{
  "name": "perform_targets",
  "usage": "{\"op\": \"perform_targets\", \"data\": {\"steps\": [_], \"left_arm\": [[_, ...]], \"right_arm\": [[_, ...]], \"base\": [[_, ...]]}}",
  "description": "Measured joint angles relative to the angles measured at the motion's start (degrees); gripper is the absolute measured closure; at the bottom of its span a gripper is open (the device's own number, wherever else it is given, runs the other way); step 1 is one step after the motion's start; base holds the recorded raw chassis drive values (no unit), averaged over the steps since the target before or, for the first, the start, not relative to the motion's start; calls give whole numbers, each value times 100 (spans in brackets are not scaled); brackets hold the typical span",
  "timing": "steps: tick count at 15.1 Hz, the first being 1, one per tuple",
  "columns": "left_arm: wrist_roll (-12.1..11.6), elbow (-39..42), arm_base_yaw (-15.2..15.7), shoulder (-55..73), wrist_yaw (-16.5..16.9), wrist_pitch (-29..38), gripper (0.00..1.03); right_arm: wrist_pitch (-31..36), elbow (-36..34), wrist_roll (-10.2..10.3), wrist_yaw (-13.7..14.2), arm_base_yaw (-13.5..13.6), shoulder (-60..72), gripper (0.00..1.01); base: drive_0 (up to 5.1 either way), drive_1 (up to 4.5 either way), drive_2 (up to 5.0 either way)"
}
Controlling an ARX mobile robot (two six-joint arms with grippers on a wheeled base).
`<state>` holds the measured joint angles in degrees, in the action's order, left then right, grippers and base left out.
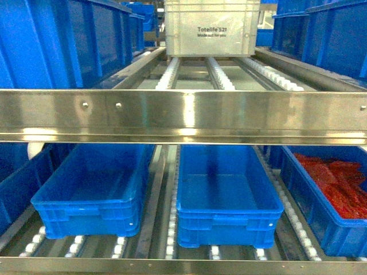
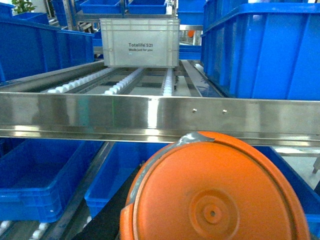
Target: Sort blue parts and orange caps into right shelf containers
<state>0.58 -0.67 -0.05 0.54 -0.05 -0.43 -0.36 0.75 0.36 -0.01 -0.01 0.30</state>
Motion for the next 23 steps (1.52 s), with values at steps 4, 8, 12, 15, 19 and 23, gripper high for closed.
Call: {"op": "perform_targets", "data": {"steps": [4,8,12,15,19,23], "left_arm": [[0,0,0,0,0,2,62],[0,0,0,0,4,0,62],[0,2,0,0,0,22,62],[0,2,0,0,2,2,62],[0,2,0,0,7,13,62],[2,2,0,0,2,20,62]], "right_arm": [[-4,0,0,0,0,2,58],[-2,0,0,0,0,2,58],[0,0,0,-20,0,0,58],[0,0,0,-20,0,0,58],[4,0,0,-15,0,0,58],[13,0,0,-2,0,0,58]], "base": [[-498,248,248],[-496,249,249],[0,0,0],[0,0,0],[0,0,0],[0,0,0]]}}
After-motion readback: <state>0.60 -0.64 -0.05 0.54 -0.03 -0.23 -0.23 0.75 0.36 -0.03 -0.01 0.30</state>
